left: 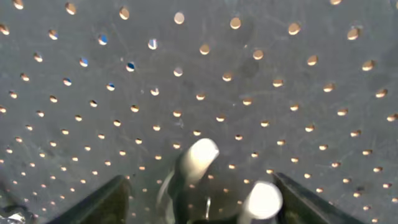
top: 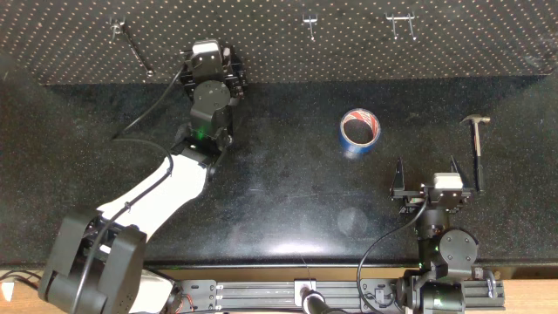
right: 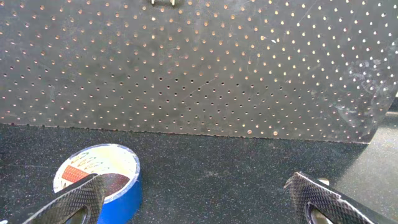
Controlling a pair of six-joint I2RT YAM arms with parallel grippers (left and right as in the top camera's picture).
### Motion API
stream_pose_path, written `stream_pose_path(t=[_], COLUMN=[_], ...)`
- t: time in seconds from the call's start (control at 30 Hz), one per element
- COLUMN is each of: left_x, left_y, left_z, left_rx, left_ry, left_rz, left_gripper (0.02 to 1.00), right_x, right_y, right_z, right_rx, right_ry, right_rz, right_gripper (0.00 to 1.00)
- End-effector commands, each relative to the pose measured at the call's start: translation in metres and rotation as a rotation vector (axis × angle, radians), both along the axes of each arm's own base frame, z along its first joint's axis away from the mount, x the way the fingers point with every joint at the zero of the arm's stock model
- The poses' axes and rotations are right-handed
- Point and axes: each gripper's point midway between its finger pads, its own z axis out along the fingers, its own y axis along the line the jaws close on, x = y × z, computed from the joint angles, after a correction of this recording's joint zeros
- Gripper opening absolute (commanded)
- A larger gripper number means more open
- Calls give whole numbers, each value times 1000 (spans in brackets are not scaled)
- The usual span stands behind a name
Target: Place Tools Onto Pegboard
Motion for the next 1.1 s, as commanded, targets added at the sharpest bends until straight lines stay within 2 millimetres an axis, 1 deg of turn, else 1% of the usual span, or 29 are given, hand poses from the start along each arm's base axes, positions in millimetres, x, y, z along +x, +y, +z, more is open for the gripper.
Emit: stream_pose_path(t=[0.03,0.13,0.3,0.37,0.47,0.57,0.63,0.67,0.73,0.8,0.83,0.9,1.0,1.03,1.1], left_x=[3,5,4,2,-11,-40,-72,-82,-104,-125,-139,-161,-184,-197,-208], left_y=[25,30,27,24,25,28,31,35,43,54,62,76,90,100,109], left_z=[-11,-17,-12,0,25,42,53,57,70,78,78,72,63,63,64], left_rx=[-110,-152,-159,-173,-181,-173,-170,-171,-189,-219,-233,-247,-254,-255,-253], left_ry=[23,45,35,16,2,60,113,110,49,-34,-81,-134,-201,-256,-311], left_rz=[72,68,53,27,8,-22,-60,-60,-62,-78,-90,-94,-78,-57,-33], left_gripper=[993,993,996,996,996,996,996,996,996,996,993,996,996,996,996], right_x=[0,0,0,0,0,0,0,0,0,0,0,0,0,0,0], right_y=[-2,-2,-2,-2,-2,-2,-2,-2,-2,-2,-2,-2,-2,-2,-2], right_z=[-1,-1,-1,-1,-1,-1,-1,-1,-1,-1,-1,-1,-1,-1,-1], right_rx=[-11,-11,-11,-11,-11,-11,-11,-11,-11,-11,-11,-11,-11,-11,-11], right_ry=[1,1,1,1,1,1,1,1,1,1,1,1,1,1,1], right_rz=[-10,-10,-10,-10,-10,-10,-10,-10,-10,-10,-10,-10,-10,-10,-10], right_gripper=[976,976,976,976,976,976,976,976,976,976,976,976,976,976,976])
